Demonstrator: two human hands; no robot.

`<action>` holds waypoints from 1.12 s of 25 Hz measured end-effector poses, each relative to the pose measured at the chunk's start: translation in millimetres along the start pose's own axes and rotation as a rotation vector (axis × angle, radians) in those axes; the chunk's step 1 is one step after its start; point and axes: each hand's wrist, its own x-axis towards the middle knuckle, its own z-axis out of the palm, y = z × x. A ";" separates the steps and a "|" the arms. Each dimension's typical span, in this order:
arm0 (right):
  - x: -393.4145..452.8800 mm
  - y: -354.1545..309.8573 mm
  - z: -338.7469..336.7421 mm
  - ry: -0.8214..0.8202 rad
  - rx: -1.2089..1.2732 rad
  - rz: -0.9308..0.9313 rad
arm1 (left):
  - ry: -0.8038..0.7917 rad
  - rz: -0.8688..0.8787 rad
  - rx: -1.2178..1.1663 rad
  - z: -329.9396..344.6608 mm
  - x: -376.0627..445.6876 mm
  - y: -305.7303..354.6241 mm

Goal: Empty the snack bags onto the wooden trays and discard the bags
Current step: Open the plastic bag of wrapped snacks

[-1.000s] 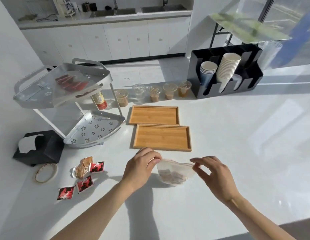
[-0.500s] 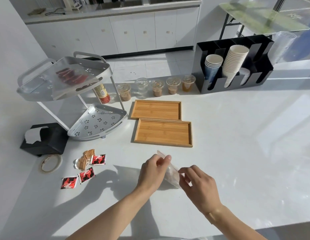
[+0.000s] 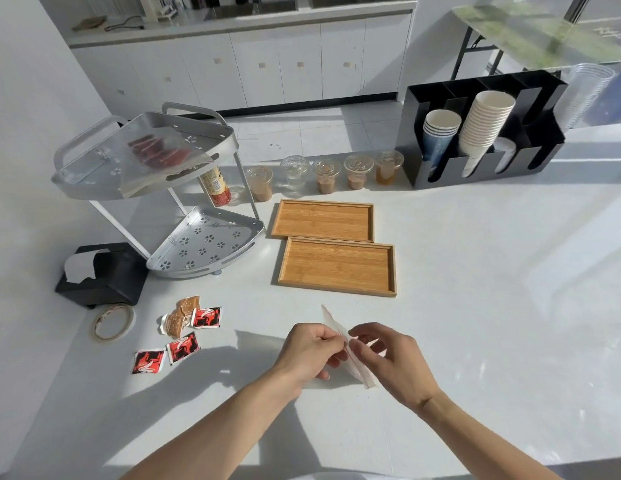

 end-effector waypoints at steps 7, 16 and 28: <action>13.3 -2.2 -5.6 -0.227 0.236 0.164 | -0.045 0.084 -0.044 1.0 7.1 -15.8; 15.9 -4.0 -6.1 -0.266 0.366 0.276 | -0.073 0.163 -0.090 -5.2 8.5 -28.6; 21.6 -6.9 1.8 -0.316 0.386 0.326 | -0.077 0.124 -0.049 -12.2 10.3 -30.8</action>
